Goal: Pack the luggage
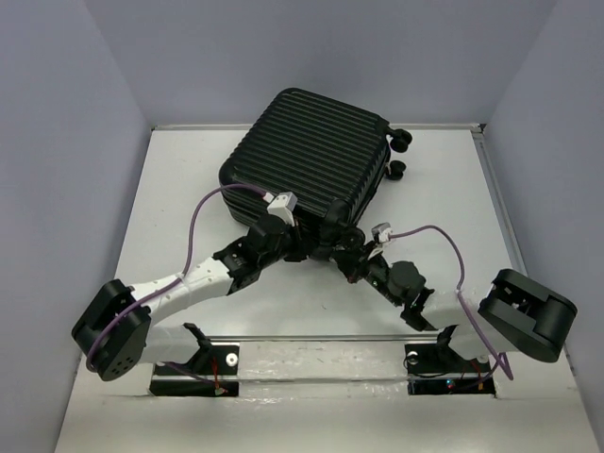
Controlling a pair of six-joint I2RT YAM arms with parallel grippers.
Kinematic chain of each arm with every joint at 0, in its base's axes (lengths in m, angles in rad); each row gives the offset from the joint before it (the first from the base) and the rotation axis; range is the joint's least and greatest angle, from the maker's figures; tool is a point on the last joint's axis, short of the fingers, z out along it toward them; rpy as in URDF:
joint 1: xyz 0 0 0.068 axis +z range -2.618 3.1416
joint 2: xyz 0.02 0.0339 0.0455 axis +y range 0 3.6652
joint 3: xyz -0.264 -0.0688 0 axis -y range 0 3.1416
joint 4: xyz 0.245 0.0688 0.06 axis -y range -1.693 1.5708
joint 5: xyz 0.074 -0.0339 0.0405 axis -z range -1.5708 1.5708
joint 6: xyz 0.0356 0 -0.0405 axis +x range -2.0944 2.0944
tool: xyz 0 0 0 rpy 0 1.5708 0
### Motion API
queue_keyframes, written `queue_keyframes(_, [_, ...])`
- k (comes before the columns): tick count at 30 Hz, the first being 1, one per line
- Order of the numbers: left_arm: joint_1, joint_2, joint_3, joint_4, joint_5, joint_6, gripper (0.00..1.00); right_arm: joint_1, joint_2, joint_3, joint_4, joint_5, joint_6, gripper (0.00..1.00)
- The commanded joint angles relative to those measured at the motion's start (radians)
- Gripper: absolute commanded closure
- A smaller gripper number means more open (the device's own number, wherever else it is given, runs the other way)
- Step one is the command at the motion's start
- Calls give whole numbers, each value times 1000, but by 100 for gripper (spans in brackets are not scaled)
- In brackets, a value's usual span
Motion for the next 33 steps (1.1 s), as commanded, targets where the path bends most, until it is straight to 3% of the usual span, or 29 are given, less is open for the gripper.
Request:
queue_keyframes(1, [2, 17, 91, 180, -65, -1, 89, 232, -44, 67, -52, 198, -83, 93])
queue_keyframes(4, [-5, 26, 99, 180, -47, 2, 89, 327, -3, 179, -146, 356, -168, 93])
queue_keyframes(9, [-7, 28, 111, 167, -44, 9, 91, 379, 135, 398, -272, 560, -213, 93])
queue_keyframes(13, [10, -52, 157, 15, -110, 65, 88, 379, 221, 520, -315, 587, -199, 93])
queue_keyframes(14, [16, -87, 177, -35, -142, 100, 84, 379, 221, 535, -324, 587, -183, 93])
queue_keyframes(16, [36, -142, 221, -198, -185, 130, 66, 379, 195, 526, -338, 596, -170, 93])
queue_keyframes(17, [50, -214, 231, -241, -215, 140, 50, 379, 183, 514, -355, 611, -163, 93])
queue_keyframes(18, [76, -251, 240, -304, -214, 144, 41, 379, 160, 505, -364, 614, -158, 93])
queue_keyframes(21, [260, -345, 313, -387, -154, 163, 18, 379, 126, 474, -392, 584, -138, 93])
queue_keyframes(22, [370, -342, 380, -408, -128, 177, 13, 379, 120, 472, -404, 573, -126, 93])
queue_keyframes(24, [468, -264, 465, -465, -32, 218, 2, 379, 109, 462, -418, 541, -113, 93])
queue_keyframes(29, [654, 53, 704, -519, 109, 289, 1, 379, 66, 433, -473, 516, -81, 93])
queue_keyframes(33, [774, 228, 798, -506, 214, 312, 1, 379, 60, 436, -510, 495, -78, 93])
